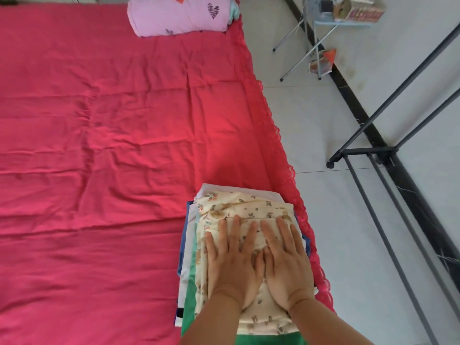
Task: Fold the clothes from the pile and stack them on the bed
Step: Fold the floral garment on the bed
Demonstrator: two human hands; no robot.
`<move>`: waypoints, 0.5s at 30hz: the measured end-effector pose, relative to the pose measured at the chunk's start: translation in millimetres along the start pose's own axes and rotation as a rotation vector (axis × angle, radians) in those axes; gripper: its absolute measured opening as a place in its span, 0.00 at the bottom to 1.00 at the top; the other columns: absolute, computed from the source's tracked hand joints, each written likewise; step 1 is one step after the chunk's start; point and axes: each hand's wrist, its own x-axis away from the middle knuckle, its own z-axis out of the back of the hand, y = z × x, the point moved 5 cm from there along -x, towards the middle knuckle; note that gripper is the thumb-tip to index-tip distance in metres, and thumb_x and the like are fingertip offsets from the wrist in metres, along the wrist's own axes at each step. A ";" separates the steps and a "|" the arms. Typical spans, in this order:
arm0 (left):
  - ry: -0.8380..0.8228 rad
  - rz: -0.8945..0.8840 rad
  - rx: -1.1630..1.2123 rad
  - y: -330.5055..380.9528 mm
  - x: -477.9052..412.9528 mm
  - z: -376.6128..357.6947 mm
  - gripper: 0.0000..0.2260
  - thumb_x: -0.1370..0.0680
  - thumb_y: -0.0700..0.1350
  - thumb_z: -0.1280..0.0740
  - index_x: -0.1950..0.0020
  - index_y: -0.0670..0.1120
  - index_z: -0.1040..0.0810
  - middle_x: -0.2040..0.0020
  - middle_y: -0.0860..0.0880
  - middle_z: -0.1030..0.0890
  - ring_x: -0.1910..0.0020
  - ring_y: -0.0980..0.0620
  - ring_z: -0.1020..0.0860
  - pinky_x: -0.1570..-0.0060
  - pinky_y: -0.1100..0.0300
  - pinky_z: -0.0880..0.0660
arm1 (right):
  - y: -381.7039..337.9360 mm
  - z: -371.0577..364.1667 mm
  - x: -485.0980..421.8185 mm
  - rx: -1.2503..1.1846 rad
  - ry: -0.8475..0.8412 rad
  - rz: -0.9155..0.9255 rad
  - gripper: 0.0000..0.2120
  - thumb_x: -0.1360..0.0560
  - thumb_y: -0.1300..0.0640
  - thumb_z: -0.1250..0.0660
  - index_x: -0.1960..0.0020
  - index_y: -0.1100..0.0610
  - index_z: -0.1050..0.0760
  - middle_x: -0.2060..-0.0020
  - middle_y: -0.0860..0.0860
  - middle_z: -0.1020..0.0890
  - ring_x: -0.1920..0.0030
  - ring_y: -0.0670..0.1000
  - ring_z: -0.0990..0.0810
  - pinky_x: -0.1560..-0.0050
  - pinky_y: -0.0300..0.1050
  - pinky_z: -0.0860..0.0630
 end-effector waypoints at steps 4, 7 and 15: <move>-0.130 -0.048 0.012 1.5 12.2 26.7 0.37 0.36 0.62 0.73 0.26 0.57 0.66 0.25 0.50 0.67 0.27 0.47 0.69 0.31 0.43 0.68 | -10.0 18.0 9.2 0.006 -0.108 -0.021 0.26 0.27 0.39 0.64 0.30 0.33 0.65 0.25 0.43 0.62 0.25 0.48 0.60 0.26 0.53 0.46; -0.014 -0.057 -0.041 -5.5 36.6 65.1 0.30 0.30 0.62 0.52 0.32 0.53 0.29 0.27 0.44 0.35 0.30 0.41 0.34 0.36 0.41 0.35 | -28.1 44.9 21.6 0.057 -0.198 -0.030 0.24 0.20 0.47 0.53 0.27 0.36 0.57 0.25 0.44 0.61 0.25 0.52 0.63 0.27 0.62 0.51; -0.122 0.056 -0.188 -45.6 148.9 145.7 0.27 0.19 0.51 0.46 0.24 0.51 0.53 0.24 0.45 0.49 0.26 0.44 0.46 0.29 0.45 0.46 | -83.2 123.8 117.0 0.165 -0.254 -0.049 0.23 0.19 0.47 0.50 0.26 0.46 0.48 0.24 0.49 0.50 0.24 0.58 0.54 0.28 0.61 0.47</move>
